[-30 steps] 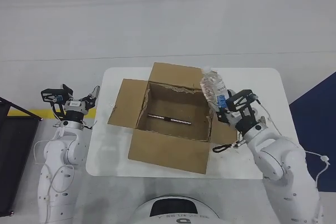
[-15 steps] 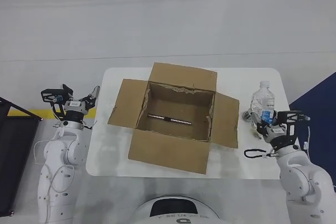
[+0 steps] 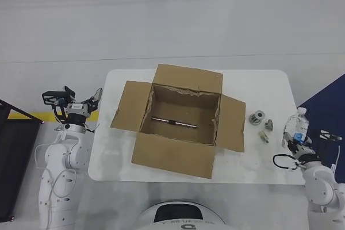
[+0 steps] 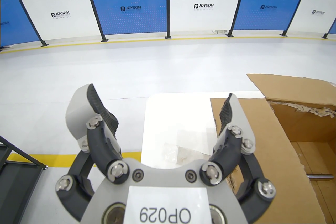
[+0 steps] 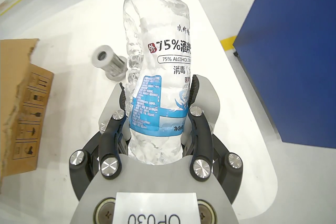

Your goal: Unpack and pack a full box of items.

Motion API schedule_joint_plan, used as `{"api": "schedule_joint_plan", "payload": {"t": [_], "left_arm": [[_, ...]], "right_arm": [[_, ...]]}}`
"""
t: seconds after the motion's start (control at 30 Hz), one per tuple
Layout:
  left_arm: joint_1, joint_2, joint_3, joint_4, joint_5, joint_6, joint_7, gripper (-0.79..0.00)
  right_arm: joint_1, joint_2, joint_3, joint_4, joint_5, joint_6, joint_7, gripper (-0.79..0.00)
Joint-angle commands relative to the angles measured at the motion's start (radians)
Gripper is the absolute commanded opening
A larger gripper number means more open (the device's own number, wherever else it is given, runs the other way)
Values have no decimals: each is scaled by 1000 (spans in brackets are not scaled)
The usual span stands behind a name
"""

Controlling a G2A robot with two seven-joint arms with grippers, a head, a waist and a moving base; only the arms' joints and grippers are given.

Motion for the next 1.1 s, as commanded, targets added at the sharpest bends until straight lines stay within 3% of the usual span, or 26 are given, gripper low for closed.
{"api": "schedule_joint_plan", "payload": {"t": [0.0,0.13,0.53,0.6,0.63,0.73,0.8,0.83,1.07], "left_arm": [[0,0,0,0,0,0,0,0],[0,0,0,0,0,0,0,0],[0,0,0,0,0,0,0,0],[0,0,0,0,0,0,0,0],[0,0,0,0,0,0,0,0],[0,0,0,0,0,0,0,0],[0,0,0,0,0,0,0,0],[0,0,0,0,0,0,0,0],[0,0,0,0,0,0,0,0]], "right_arm": [[-1,3,2,20,-11,-33,34,-785],[12,10,-4,43,-39,-87,103,-785],[67,17,-36,52,-87,-63,185,-785],[79,18,-48,50,-97,-61,202,-656],[83,18,-53,46,-103,-62,210,-529],[86,19,-55,39,-111,-60,222,-409],[90,20,-56,36,-121,-52,235,-62],[92,21,-57,34,-126,-48,240,-12],[87,22,-57,14,-127,-49,248,0]]}}
